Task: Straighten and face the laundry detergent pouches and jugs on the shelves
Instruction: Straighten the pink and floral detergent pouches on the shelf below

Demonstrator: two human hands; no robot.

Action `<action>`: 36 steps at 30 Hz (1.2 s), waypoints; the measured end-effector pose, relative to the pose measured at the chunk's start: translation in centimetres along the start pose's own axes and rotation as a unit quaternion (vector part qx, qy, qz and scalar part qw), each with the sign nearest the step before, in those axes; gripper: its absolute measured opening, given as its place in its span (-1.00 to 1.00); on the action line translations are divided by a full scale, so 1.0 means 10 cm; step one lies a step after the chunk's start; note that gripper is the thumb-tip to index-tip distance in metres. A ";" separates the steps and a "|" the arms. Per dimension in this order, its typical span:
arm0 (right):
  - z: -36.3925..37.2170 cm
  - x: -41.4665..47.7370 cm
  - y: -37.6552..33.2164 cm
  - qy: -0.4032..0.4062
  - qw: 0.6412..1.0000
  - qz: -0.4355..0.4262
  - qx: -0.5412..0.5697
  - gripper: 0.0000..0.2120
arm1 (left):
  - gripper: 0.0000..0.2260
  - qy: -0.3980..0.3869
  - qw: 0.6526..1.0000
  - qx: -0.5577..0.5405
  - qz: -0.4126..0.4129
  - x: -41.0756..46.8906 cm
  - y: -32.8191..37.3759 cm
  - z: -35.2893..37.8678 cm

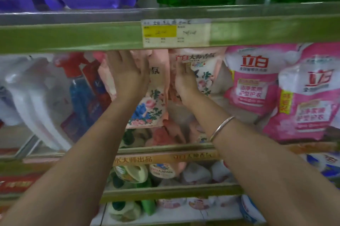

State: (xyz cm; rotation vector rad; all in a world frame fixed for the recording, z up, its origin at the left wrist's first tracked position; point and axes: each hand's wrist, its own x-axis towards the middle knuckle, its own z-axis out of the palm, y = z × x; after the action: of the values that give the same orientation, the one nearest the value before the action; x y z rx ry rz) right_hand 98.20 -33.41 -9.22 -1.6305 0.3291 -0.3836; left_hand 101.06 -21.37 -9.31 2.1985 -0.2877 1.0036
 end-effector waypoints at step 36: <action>-3.64 -0.09 1.11 -0.070 0.997 0.016 -0.008 -0.48 | -0.78 -0.358 0.786 -0.400 -0.307 -1.65 2.57 1.39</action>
State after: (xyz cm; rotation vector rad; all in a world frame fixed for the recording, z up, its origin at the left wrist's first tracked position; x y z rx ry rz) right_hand 81.69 -66.66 -17.45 -1.6560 0.2529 -0.2411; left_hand 86.20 -50.89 -14.92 1.5650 -0.2360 -0.3369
